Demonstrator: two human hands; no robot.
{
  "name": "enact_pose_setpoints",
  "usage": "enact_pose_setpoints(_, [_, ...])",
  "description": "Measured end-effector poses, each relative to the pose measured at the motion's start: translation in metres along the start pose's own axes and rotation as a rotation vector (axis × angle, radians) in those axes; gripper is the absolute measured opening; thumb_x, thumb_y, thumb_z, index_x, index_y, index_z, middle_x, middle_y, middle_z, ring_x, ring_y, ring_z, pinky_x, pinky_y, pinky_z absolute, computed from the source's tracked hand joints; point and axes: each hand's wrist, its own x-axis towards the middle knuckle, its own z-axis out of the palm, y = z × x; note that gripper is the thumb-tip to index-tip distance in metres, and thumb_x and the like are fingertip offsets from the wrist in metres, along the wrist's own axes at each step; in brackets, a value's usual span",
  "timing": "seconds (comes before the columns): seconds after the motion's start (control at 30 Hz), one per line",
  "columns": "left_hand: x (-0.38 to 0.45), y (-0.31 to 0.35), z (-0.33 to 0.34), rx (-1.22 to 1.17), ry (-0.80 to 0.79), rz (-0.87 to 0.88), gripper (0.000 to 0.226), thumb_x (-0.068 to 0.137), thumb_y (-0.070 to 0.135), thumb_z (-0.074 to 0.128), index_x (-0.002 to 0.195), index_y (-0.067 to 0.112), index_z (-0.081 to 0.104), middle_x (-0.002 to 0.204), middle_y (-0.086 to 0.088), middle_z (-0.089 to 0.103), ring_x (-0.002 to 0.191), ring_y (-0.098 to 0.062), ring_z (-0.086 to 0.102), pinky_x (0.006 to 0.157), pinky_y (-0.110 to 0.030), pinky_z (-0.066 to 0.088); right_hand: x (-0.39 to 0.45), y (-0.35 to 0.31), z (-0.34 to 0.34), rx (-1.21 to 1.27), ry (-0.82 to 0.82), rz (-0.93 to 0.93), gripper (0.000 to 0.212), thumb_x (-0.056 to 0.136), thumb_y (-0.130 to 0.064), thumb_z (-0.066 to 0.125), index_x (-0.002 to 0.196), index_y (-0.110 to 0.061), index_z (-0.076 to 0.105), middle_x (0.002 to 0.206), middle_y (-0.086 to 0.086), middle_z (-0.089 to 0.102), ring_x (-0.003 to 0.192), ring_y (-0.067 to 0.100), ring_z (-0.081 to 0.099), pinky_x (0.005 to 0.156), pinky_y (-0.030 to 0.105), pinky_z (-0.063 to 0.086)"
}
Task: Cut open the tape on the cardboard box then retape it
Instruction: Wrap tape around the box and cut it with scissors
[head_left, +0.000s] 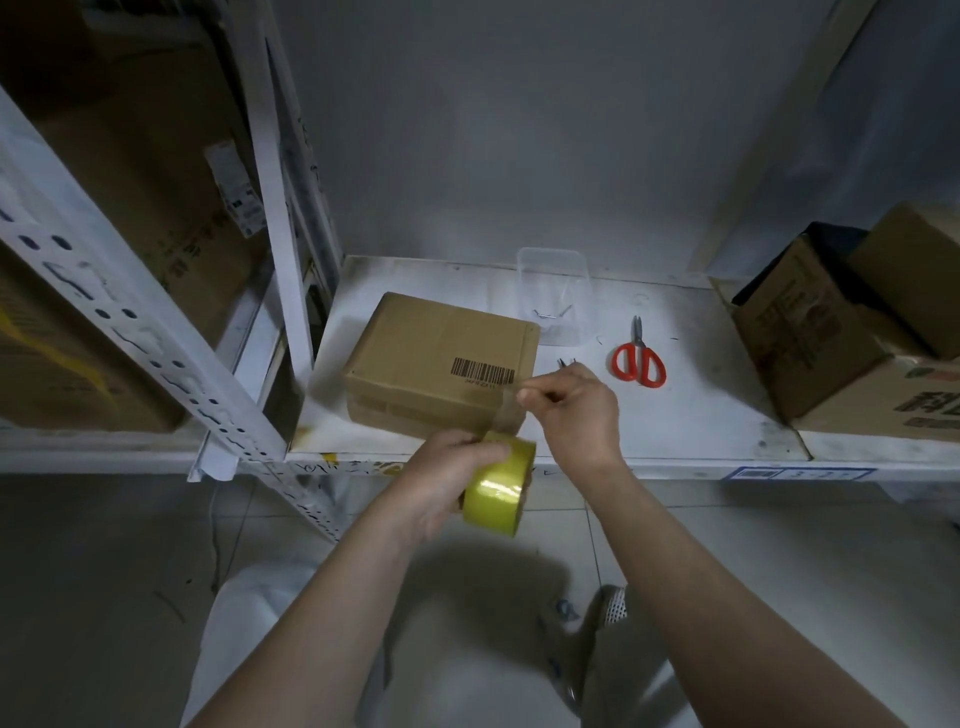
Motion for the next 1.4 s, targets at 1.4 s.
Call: enact_pose_setpoints(1.4, [0.045, -0.002, 0.010, -0.125, 0.237, -0.087, 0.011, 0.079, -0.007, 0.064, 0.076, 0.004, 0.063, 0.066, -0.014, 0.059, 0.036, -0.021, 0.057, 0.046, -0.041, 0.057, 0.054, 0.042, 0.023, 0.048, -0.127, 0.047, 0.018, 0.078, -0.018, 0.074, 0.095, -0.024, 0.075, 0.073, -0.011, 0.045, 0.071, 0.003, 0.046, 0.085, 0.029, 0.045])
